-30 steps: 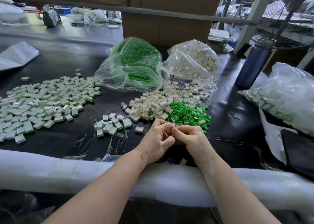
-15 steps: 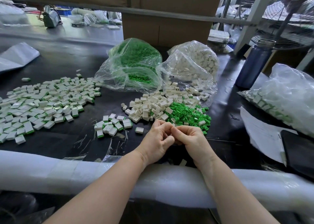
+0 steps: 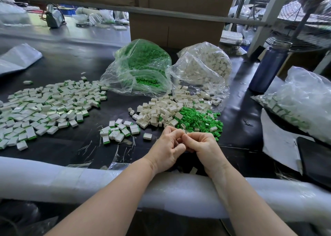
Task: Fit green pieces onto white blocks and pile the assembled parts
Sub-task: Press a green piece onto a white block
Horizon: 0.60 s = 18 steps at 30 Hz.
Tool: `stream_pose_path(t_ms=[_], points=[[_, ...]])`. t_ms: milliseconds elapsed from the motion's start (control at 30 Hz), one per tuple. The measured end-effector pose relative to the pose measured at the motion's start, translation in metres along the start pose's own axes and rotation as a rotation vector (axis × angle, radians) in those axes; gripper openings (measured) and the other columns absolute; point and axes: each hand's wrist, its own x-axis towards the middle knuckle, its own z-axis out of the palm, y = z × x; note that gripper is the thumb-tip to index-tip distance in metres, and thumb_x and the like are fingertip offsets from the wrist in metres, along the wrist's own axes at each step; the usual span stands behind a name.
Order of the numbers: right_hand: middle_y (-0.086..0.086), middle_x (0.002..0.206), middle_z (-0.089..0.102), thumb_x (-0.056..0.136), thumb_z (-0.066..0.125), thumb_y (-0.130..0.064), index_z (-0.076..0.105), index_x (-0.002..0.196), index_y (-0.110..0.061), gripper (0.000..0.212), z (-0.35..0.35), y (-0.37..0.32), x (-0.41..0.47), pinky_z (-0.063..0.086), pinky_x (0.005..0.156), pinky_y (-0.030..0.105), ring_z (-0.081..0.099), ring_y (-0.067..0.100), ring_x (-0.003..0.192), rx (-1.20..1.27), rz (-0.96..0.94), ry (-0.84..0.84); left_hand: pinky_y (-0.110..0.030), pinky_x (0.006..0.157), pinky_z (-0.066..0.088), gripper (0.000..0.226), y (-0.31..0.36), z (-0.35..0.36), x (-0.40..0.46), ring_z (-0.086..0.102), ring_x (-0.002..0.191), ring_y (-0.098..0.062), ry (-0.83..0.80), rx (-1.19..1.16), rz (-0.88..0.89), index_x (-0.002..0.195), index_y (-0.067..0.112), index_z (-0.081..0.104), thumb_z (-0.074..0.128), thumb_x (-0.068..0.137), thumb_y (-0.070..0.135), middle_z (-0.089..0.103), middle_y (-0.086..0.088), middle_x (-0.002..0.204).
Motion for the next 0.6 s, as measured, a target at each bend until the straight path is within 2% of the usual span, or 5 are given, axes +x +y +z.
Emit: stream_pose_path(t_ms=[167, 333, 433, 500, 600], points=[[0.021, 0.072, 0.063, 0.087, 0.059, -0.004, 0.068, 0.079, 0.008, 0.018, 0.0001, -0.0007, 0.0000, 0.049, 0.058, 0.028, 0.059, 0.024, 0.063, -0.008, -0.005, 0.005, -0.019, 0.084, 0.041, 0.013, -0.0001, 0.0003, -0.0003, 0.044, 0.079, -0.008, -0.012, 0.006, -0.007, 0.094, 0.008, 0.058, 0.049, 0.087, 0.002, 0.039, -0.003, 0.102], [0.006, 0.060, 0.065, 0.088, 0.058, -0.007, 0.070, 0.073, -0.001, 0.020, 0.0010, -0.0017, -0.0009, 0.047, 0.050, 0.018, 0.061, 0.010, 0.053, 0.030, -0.006, -0.042, -0.016, 0.084, 0.039, 0.018, -0.0006, -0.0013, 0.0007, 0.044, 0.083, -0.012, -0.007, -0.025, -0.004, 0.087, 0.020, 0.053, 0.048, 0.088, 0.002, 0.038, 0.000, 0.098], [0.008, 0.061, 0.065, 0.088, 0.058, -0.005, 0.070, 0.072, -0.002, 0.020, 0.0005, -0.0018, -0.0005, 0.049, 0.051, 0.019, 0.061, 0.012, 0.054, 0.038, -0.006, -0.040, -0.021, 0.087, 0.040, 0.015, 0.0007, -0.0008, -0.0005, 0.045, 0.083, -0.011, -0.030, -0.018, -0.001, 0.082, 0.028, 0.049, 0.048, 0.085, 0.014, 0.037, 0.002, 0.097], [0.008, 0.060, 0.065, 0.087, 0.059, -0.004, 0.070, 0.070, -0.002, 0.021, 0.0002, -0.0010, -0.0004, 0.049, 0.052, 0.020, 0.060, 0.012, 0.054, 0.023, -0.012, -0.028, -0.023, 0.087, 0.041, 0.009, 0.0028, -0.0010, -0.0014, 0.045, 0.083, -0.010, -0.037, -0.001, -0.011, 0.082, 0.029, 0.049, 0.043, 0.076, 0.025, 0.038, 0.002, 0.098], [0.007, 0.059, 0.065, 0.087, 0.059, -0.003, 0.071, 0.069, -0.003, 0.021, 0.0000, -0.0003, -0.0003, 0.048, 0.051, 0.020, 0.059, 0.011, 0.053, 0.015, -0.013, -0.016, -0.026, 0.088, 0.042, 0.013, 0.0032, -0.0007, -0.0017, 0.045, 0.083, -0.010, -0.041, 0.003, -0.022, 0.082, 0.028, 0.049, 0.041, 0.072, 0.026, 0.039, 0.001, 0.100]])
